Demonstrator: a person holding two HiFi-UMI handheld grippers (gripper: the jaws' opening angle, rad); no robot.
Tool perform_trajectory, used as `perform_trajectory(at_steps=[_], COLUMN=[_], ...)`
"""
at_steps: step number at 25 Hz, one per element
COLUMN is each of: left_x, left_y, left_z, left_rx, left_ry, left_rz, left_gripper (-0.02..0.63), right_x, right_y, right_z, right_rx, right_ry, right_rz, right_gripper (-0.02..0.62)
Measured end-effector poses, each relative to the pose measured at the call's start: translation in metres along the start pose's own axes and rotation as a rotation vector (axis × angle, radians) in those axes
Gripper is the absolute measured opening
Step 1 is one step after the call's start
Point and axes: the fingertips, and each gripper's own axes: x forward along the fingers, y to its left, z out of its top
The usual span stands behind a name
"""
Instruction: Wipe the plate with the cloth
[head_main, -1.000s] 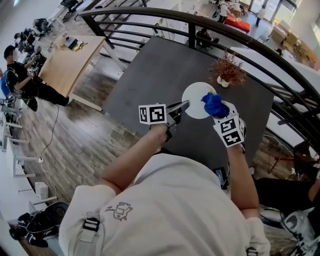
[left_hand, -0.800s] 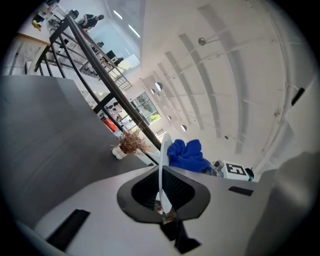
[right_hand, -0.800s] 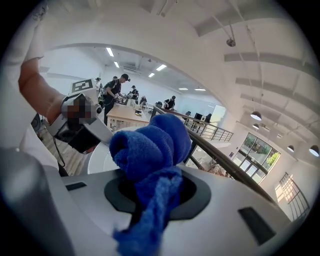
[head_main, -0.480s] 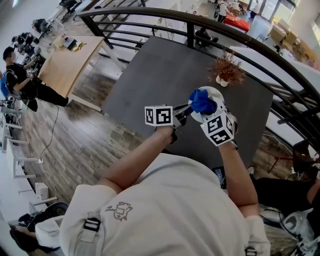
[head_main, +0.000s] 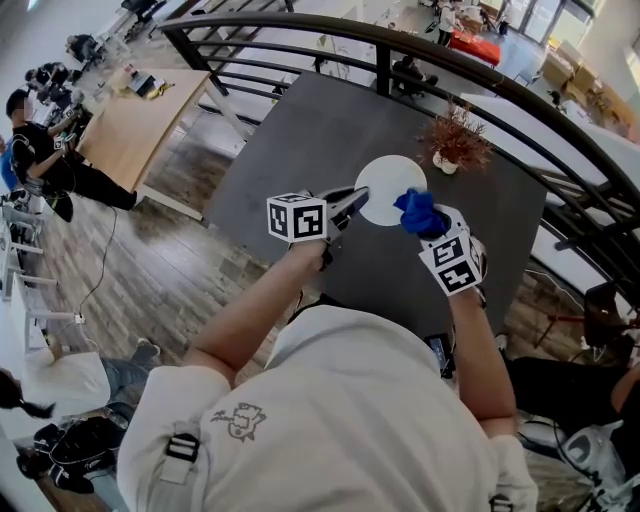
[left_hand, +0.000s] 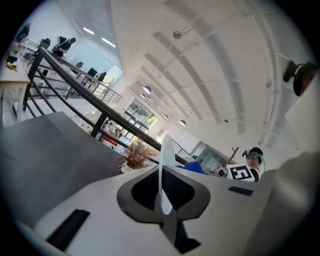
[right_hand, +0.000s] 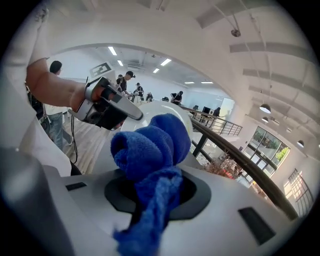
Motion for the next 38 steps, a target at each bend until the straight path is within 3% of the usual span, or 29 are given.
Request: perform_trajectory(at_steps=[5,14,23,26,28,33,38], left_x=[-0.007,-0.026,-0.046,-0.053,-0.057,-0.062,-0.057], left_y=[-0.015,-0.049,-0.102,-0.123,-0.135,-0.149,-0.155], left_z=[0.012,0.043,0.064,0.066,0.065,0.059,0.044], left_rx=[0.165,0.558,1.119,1.309,1.388,1.516,1.632], left_ry=[0.002,-0.053,-0.134,-0.130,-0.167,-0.189,-0.152], left_rz=[-0.025,-0.061,-0.086,-0.074,-0.080,-0.106,-0.137], left_gripper=[0.015,0.015,0.015,0.015,0.015,0.015,0.015], right_x=[-0.024,-0.067,-0.110,-0.122,-0.128,-0.138,-0.141], right_y=[-0.024,-0.054,-0.066,-0.056,-0.044,-0.008,0.029], right_z=[0.023,0.059,0.104,0.118,0.124,0.135,0.147], right_rx=[0.025,-0.011,-0.128,-0.172,-0.192,-0.242,-0.213], right_ry=[-0.050,-0.127,-0.196,-0.210,-0.198,-0.163,-0.139], right_rz=[-0.038,-0.096,-0.105,-0.037,0.037,0.258,0.523], right_gripper=[0.098,0.098,0.098,0.098,0.098,0.098,0.098])
